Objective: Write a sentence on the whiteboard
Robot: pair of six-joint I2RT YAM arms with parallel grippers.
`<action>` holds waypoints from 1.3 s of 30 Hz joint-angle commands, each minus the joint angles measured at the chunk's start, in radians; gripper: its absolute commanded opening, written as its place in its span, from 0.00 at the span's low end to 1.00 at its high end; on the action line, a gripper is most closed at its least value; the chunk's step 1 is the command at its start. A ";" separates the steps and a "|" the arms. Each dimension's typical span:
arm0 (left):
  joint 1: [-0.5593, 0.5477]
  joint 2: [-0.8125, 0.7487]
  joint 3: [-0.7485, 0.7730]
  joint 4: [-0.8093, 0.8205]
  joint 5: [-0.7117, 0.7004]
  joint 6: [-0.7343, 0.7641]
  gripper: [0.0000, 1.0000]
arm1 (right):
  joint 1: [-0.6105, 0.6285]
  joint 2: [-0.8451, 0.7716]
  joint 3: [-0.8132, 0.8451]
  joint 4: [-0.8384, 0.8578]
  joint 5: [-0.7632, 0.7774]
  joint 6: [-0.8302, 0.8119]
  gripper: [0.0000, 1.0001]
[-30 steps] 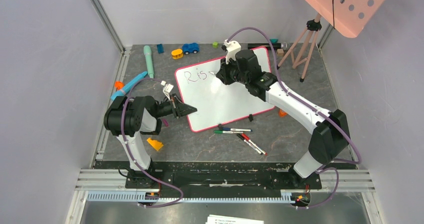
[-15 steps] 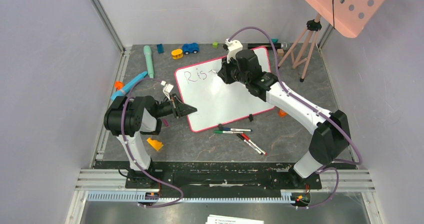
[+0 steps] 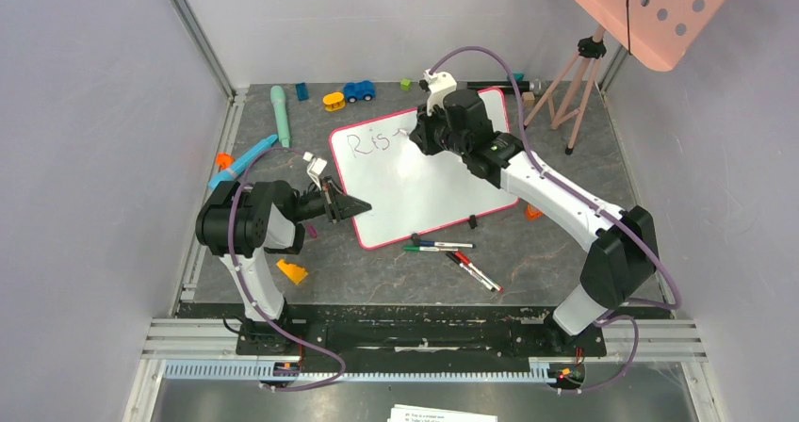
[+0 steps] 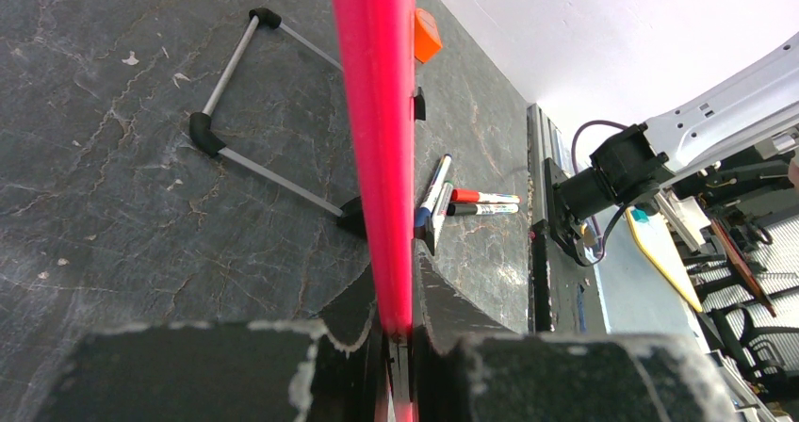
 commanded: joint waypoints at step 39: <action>-0.027 0.011 -0.006 0.058 0.067 0.102 0.02 | -0.009 -0.016 -0.059 -0.029 -0.029 -0.028 0.00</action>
